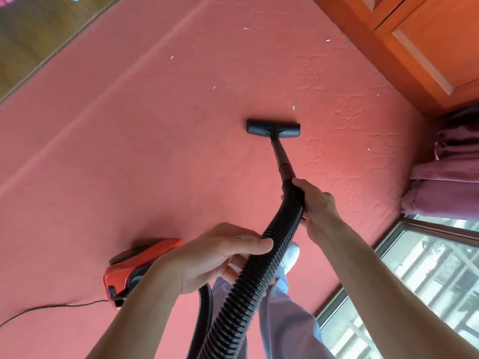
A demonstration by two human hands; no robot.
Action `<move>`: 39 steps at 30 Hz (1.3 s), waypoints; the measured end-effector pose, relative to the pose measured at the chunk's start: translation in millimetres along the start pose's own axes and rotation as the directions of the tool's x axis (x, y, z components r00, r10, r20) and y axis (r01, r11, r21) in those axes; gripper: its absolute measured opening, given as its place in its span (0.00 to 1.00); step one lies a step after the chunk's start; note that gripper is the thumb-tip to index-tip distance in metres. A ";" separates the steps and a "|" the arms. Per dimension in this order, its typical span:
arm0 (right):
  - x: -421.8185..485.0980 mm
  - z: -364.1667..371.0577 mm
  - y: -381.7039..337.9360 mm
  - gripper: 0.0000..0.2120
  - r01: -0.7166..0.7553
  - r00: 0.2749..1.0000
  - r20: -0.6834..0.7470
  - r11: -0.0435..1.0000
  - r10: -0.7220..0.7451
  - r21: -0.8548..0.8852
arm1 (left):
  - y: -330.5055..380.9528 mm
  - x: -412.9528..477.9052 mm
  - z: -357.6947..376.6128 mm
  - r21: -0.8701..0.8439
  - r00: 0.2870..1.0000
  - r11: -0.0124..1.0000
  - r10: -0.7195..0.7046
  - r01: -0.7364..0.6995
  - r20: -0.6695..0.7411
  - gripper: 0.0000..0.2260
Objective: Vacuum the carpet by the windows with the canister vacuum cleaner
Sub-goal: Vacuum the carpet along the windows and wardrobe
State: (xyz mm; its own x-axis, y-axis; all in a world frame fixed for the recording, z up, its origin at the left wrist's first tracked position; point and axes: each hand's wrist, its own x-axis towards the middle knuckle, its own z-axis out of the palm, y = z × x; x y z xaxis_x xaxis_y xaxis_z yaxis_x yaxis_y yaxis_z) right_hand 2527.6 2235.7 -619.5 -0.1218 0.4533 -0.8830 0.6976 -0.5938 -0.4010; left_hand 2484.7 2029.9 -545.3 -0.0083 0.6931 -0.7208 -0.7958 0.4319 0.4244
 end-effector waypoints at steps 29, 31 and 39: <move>63.4 37.5 -118.7 0.11 0.124 0.988 -0.088 0.992 -0.123 0.005 | 70.6 76.3 -16.3 -0.066 0.984 0.991 0.105 -0.115 -0.145 0.13; 51.9 23.8 -136.8 0.09 0.113 0.993 -0.027 0.993 -0.112 0.044 | 82.2 79.5 -14.9 -0.094 0.987 0.984 0.148 -0.153 -0.059 0.16; 75.0 9.2 -178.1 0.19 -0.017 0.978 0.206 0.997 0.033 -0.079 | 109.3 99.4 -1.5 -0.028 0.971 0.988 0.143 -0.151 -0.193 0.16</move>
State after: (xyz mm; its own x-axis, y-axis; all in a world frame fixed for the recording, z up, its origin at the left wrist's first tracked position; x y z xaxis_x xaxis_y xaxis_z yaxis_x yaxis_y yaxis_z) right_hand 2387.7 2369.3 -616.5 -0.2416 0.2871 -0.9269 0.7533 -0.5467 -0.3657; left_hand 2396.0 2145.2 -571.4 -0.2383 0.6230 -0.7450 -0.8021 0.3062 0.5127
